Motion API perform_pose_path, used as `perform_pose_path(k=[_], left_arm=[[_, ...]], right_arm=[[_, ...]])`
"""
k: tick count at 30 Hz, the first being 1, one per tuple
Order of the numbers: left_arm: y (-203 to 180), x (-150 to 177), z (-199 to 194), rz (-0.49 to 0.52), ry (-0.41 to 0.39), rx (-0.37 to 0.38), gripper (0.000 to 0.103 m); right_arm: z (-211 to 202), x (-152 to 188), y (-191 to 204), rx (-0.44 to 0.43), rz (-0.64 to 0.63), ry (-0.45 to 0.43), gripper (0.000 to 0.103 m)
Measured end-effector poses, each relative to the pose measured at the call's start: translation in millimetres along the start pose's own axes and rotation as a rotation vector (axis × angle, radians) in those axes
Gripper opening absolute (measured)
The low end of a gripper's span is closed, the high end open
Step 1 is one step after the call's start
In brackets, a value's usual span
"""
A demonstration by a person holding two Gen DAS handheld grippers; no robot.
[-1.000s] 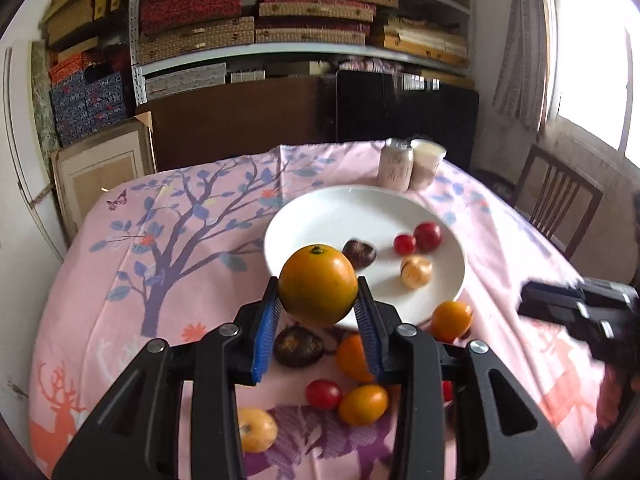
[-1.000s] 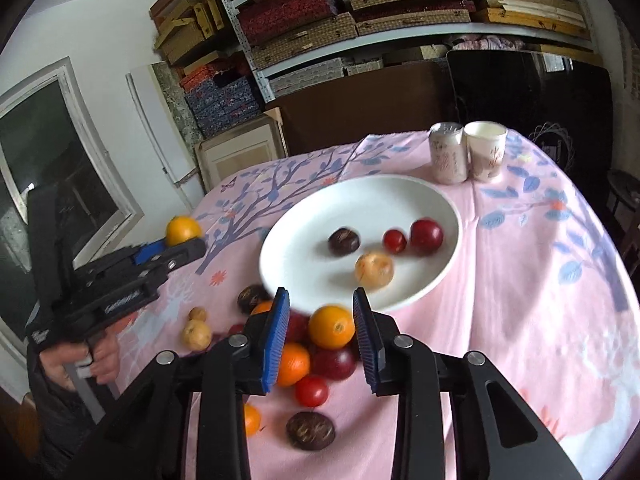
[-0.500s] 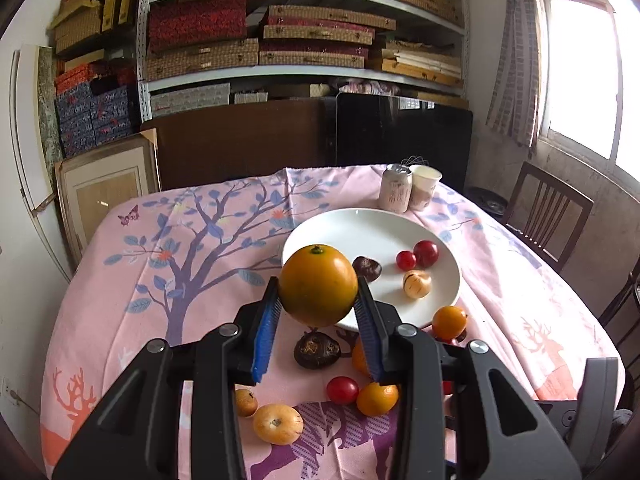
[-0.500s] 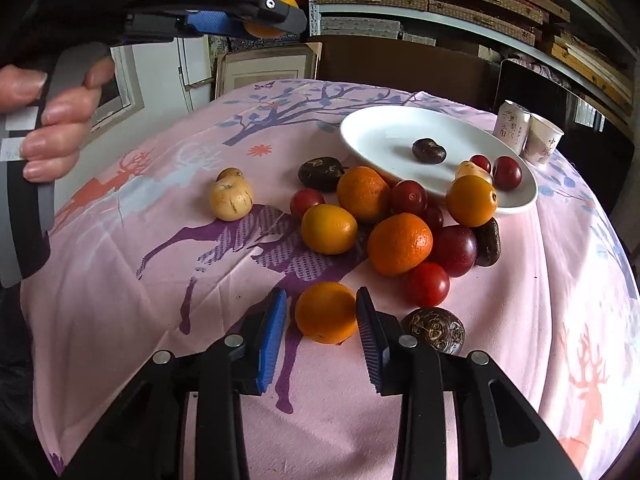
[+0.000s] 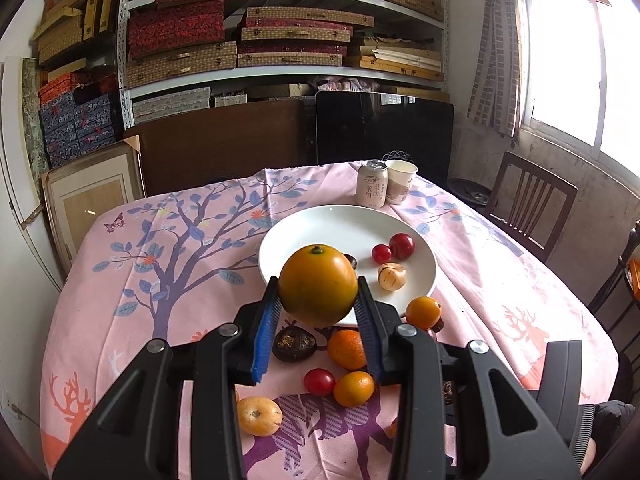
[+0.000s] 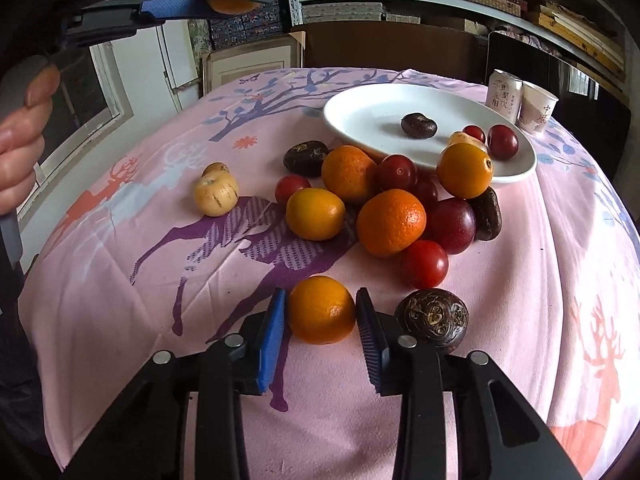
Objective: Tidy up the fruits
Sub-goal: 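Carry both oranges over the white plate and open both tools to release them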
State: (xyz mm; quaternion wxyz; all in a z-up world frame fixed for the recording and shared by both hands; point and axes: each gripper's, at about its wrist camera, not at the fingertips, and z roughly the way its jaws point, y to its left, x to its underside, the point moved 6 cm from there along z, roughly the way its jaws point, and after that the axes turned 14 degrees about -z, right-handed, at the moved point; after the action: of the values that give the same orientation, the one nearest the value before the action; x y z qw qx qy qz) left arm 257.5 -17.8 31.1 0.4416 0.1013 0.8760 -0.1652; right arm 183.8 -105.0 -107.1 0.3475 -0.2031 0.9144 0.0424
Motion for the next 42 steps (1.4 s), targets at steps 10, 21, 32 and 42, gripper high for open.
perform_pose_path(k=[10, 21, 32, 42], left_arm=[[0, 1, 0, -0.004, 0.015, 0.004, 0.036], [4, -28, 32, -0.078, -0.035, -0.171, 0.036], [3, -44, 124, -0.091, -0.015, -0.170, 0.036], [9, -32, 130, -0.074, 0.013, -0.218, 0.036]], right_arm=[[-46, -20, -7, -0.030, 0.061, -0.166, 0.036], [-120, -116, -103, 0.268, -0.012, -0.371, 0.036], [22, -147, -180, 0.095, 0.171, -0.132, 0.036], [45, -136, -168, 0.103, 0.124, -0.074, 0.036]])
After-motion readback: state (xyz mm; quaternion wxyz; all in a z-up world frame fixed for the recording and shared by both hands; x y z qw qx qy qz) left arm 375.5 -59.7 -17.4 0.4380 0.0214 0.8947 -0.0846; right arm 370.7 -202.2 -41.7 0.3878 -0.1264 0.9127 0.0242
